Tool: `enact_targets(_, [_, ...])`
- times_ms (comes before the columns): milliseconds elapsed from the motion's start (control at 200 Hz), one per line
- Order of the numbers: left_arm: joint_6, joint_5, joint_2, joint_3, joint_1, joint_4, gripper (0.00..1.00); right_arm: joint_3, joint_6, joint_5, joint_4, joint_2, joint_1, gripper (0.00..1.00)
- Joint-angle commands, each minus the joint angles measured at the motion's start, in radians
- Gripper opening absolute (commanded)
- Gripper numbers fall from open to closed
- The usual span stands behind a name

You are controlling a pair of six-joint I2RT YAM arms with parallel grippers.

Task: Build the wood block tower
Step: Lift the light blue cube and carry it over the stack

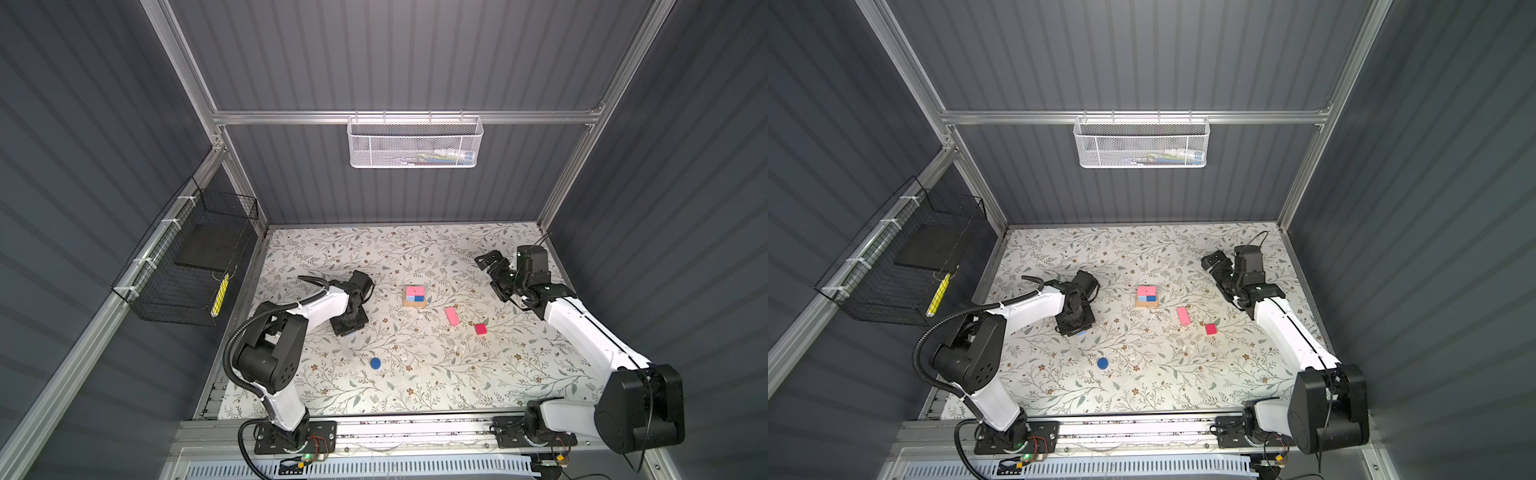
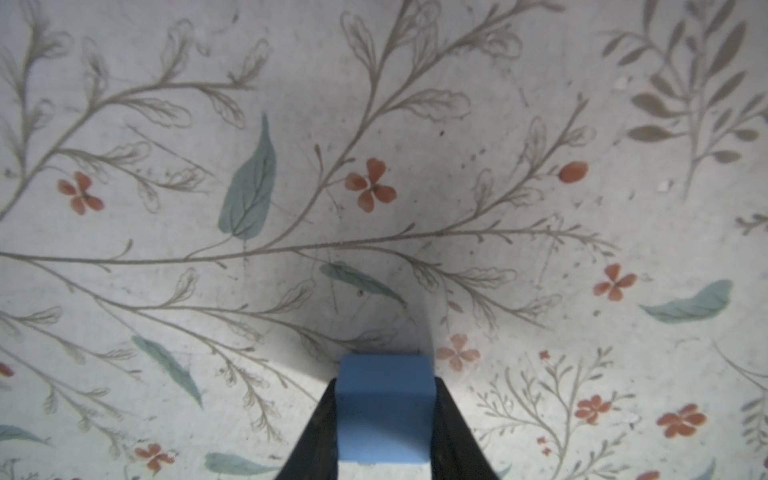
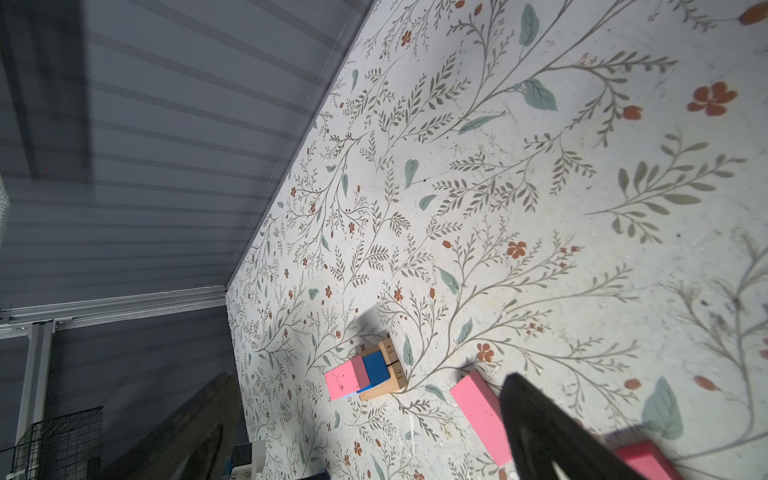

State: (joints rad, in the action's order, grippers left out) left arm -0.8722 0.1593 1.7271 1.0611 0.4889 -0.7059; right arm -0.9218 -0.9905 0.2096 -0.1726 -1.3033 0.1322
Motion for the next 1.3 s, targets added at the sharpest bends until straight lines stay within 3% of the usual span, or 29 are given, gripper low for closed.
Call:
enact_targets(0, [0.049, -0.008, -0.040, 0.054, -0.006, -0.050, 0.10, 0.000, 0.007, -0.003, 0.004, 0.004, 0.004, 0.99])
enact_targets(135, [0.117, -0.018, -0.055, 0.130, -0.004, -0.097, 0.05, -0.002, 0.007, -0.001, 0.009, -0.006, 0.004, 0.99])
enact_targets(365, [0.234, -0.065, 0.009, 0.359, 0.026, -0.202, 0.05, -0.008, 0.006, 0.017, 0.025, -0.034, 0.004, 0.99])
enact_targets(780, [0.326, -0.057, 0.291, 0.819, 0.164, -0.356, 0.04, -0.012, 0.015, 0.025, 0.028, -0.053, 0.004, 0.99])
enact_targets(1296, [0.343, -0.114, 0.458, 1.008, 0.215, -0.365, 0.03, -0.020, 0.019, 0.033, 0.035, -0.075, 0.003, 0.99])
